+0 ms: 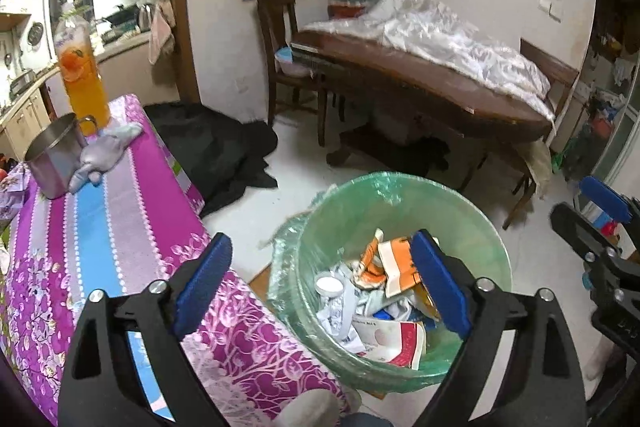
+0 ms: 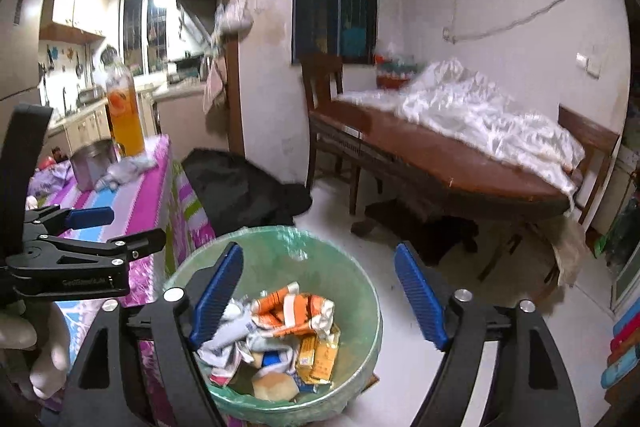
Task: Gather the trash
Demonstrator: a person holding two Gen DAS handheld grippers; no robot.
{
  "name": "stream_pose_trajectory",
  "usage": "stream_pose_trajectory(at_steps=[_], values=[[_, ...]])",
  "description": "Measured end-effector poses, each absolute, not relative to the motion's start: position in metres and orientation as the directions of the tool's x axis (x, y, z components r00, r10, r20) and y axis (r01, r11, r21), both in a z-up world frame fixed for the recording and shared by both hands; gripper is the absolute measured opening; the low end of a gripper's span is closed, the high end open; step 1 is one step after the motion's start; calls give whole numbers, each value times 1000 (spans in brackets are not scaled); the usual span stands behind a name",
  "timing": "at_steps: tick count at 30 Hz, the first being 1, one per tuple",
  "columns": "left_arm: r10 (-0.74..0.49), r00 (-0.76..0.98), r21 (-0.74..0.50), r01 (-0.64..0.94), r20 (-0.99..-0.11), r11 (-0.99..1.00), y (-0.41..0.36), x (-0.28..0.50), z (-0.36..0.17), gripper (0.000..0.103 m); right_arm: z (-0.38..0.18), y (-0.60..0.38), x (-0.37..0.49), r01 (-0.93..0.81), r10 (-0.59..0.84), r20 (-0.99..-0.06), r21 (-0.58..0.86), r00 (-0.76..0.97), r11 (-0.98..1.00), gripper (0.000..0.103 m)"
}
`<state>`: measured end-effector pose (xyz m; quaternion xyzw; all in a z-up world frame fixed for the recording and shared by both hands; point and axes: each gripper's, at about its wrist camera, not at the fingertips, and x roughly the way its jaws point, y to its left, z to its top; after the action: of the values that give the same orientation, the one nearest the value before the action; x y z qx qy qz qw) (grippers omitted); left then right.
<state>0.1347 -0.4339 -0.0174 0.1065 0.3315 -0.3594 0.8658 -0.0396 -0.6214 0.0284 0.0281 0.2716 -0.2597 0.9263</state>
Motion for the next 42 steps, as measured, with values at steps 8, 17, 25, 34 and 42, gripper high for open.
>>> stream_pose_trajectory(at_steps=[8, 17, 25, 34, 42], values=[[-597, 626, -59, 664, -501, 745, -392, 118, 4, 97, 53, -571, -80, 511, -526, -289, -132, 800, 849, 98], [-639, 683, -29, 675, -353, 737, -349, 79, 8, 97, 63, -525, -133, 543, -555, -123, -116, 823, 832, 98], [-666, 679, -20, 695, -308, 719, -316, 41, -8, 97, 56, -485, -173, 526, -536, -142, -100, 832, 844, 98], [-677, 657, -41, 707, -331, 706, -280, 5, -18, 97, 35, -439, -229, 599, -612, -139, -130, 778, 790, 98], [-704, 619, -21, 746, -347, 666, -269, -26, -24, 97, 11, -422, -263, 618, -626, -215, -112, 749, 778, 98]])
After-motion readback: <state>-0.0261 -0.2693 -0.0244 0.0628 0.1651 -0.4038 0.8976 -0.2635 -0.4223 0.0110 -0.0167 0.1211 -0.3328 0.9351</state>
